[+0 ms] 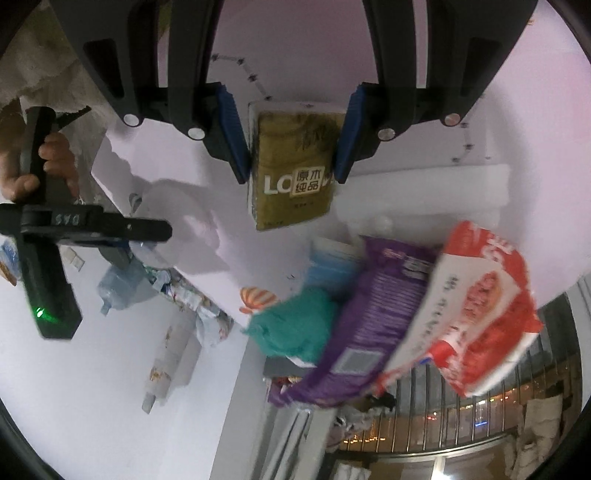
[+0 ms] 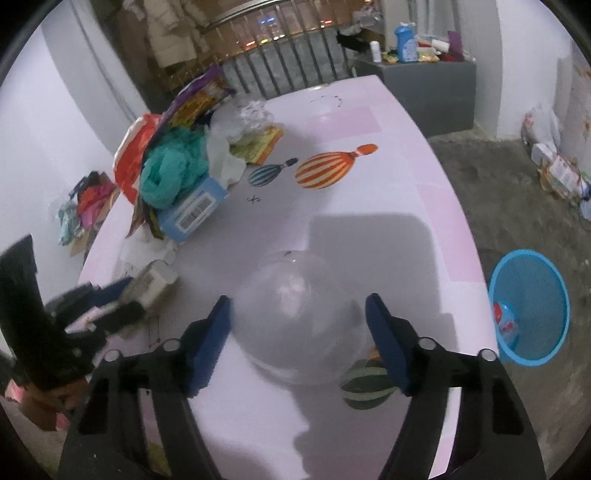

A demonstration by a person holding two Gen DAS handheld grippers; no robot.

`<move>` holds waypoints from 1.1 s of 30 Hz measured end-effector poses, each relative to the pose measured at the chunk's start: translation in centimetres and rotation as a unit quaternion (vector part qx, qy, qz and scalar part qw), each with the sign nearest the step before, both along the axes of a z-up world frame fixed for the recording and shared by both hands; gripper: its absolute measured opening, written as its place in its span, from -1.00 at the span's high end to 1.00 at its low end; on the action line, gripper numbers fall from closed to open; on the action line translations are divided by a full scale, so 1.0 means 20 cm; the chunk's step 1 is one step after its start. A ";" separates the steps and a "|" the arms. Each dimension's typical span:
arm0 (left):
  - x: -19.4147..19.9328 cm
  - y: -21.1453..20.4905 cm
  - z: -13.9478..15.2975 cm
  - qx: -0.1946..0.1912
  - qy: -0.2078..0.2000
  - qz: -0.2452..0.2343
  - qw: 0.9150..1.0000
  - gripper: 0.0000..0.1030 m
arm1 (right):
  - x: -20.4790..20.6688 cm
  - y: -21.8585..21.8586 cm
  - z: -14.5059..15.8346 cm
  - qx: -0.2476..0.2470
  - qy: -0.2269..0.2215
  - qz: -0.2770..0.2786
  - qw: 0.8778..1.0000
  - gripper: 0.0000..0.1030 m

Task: Collect trash
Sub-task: 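Close the right tool on the clear cup while the left tool lifts the gold carton, then carry the cup and carton over the blue wastebasket and open both tools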

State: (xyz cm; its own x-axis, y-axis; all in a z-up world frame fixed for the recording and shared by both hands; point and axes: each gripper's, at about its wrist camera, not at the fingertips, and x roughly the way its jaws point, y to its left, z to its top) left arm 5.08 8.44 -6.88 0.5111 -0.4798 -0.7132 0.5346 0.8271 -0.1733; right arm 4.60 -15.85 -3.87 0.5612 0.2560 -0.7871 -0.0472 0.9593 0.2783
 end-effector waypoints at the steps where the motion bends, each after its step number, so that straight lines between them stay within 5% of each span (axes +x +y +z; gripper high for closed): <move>1: 0.00 -0.03 0.00 0.005 -0.006 0.000 1.000 0.11 | 0.00 -0.02 0.00 -0.001 -0.002 -0.005 1.000 -0.32; 10: -0.02 -0.21 0.00 0.042 -0.025 -0.004 0.999 0.07 | -0.05 -0.14 0.00 0.016 -0.014 -0.026 0.999 -0.32; 18: 0.00 -0.27 0.00 0.066 -0.023 -0.010 0.997 -0.23 | -0.05 -0.14 0.00 0.014 -0.025 -0.012 1.000 -0.46; 27: 0.12 -0.36 -0.05 0.082 0.002 -0.013 0.997 -0.23 | -0.03 -0.13 -0.03 0.015 -0.023 -0.003 1.000 -0.50; 33: 0.13 -0.38 -0.08 0.081 0.007 -0.009 0.997 -0.01 | -0.04 -0.13 -0.04 0.011 -0.029 0.005 1.000 -0.39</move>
